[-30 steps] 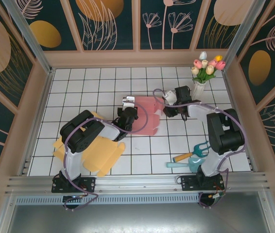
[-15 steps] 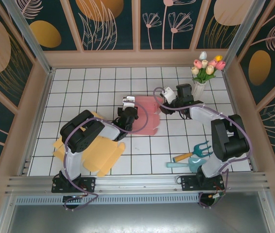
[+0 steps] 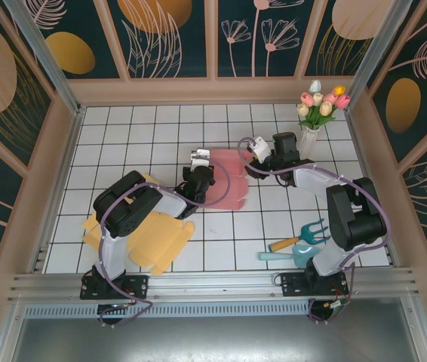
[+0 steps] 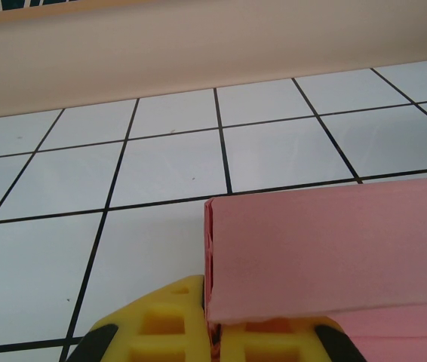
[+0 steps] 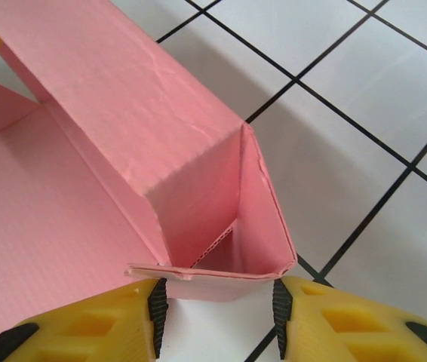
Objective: Fold the paper box
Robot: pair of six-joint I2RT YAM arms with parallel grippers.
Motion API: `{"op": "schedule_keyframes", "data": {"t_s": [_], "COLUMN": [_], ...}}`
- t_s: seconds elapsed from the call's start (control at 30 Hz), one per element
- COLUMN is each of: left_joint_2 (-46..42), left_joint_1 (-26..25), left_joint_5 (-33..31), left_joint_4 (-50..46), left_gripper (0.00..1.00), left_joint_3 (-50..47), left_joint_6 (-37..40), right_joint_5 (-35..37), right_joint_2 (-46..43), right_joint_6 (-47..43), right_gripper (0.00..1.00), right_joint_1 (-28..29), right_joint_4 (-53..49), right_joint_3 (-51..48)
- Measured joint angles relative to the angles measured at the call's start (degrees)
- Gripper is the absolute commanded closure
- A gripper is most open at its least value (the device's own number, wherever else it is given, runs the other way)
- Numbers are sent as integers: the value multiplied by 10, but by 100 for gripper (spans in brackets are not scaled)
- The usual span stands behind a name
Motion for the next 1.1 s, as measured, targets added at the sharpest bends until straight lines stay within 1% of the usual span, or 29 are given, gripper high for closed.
{"op": "schedule_keyframes", "data": {"t_s": [0.1,0.27,0.47,0.73,0.87,1.1], "left_joint_2": [0,0,0,0,0,1], "left_joint_1": [0,0,0,0,0,0], "left_joint_5": [0,0,0,0,0,0], "left_joint_4": [0,0,0,0,0,-2], "left_gripper": [100,100,100,100,100,100], "left_joint_3": [0,0,0,0,0,2], "left_joint_6": [0,0,0,0,0,0], "right_joint_5": [-10,-19,-32,-39,-26,9], "right_joint_2": [0,0,0,0,-6,-36], "right_joint_6": [0,2,2,8,-9,-46], "right_gripper": [59,59,60,58,58,55], "right_joint_1": [0,1,18,29,30,29], "right_joint_4": [11,28,36,38,15,-84], "right_joint_3": [-9,-23,-29,-30,-28,9]}}
